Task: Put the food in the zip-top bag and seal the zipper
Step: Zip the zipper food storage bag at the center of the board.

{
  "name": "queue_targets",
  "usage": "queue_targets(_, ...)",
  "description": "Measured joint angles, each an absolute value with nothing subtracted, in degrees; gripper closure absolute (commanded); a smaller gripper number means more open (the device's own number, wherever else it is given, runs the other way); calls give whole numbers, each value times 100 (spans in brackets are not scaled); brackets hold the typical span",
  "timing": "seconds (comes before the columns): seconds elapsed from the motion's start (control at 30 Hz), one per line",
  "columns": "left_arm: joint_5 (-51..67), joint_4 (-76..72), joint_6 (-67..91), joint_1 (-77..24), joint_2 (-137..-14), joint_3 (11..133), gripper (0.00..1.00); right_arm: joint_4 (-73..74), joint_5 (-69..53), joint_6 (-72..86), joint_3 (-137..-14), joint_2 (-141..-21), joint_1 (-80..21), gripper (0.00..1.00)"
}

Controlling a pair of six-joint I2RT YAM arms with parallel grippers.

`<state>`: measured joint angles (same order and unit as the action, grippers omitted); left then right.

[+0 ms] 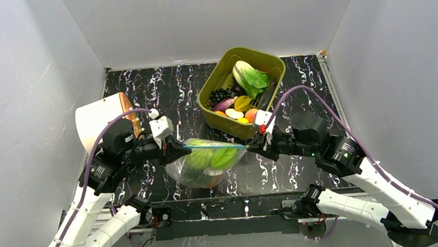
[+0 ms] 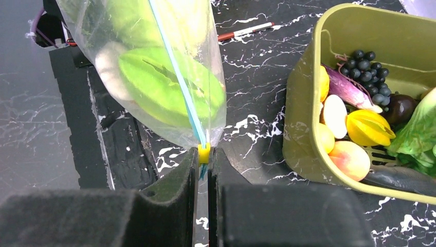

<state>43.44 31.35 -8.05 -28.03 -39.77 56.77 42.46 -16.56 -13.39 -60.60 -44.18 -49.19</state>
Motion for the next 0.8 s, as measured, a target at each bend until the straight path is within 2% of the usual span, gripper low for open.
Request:
queue_targets(0.37, 4342, 2877, -565, -2812, -4056, 5677, 100, 4285, -1389, -845, -6121, -4348, -4923, 100)
queue_targets(0.8, 4082, 2563, -12, -2832, -4117, 5666, 100, 3979, -329, 121, -6014, -3999, -4963, 100)
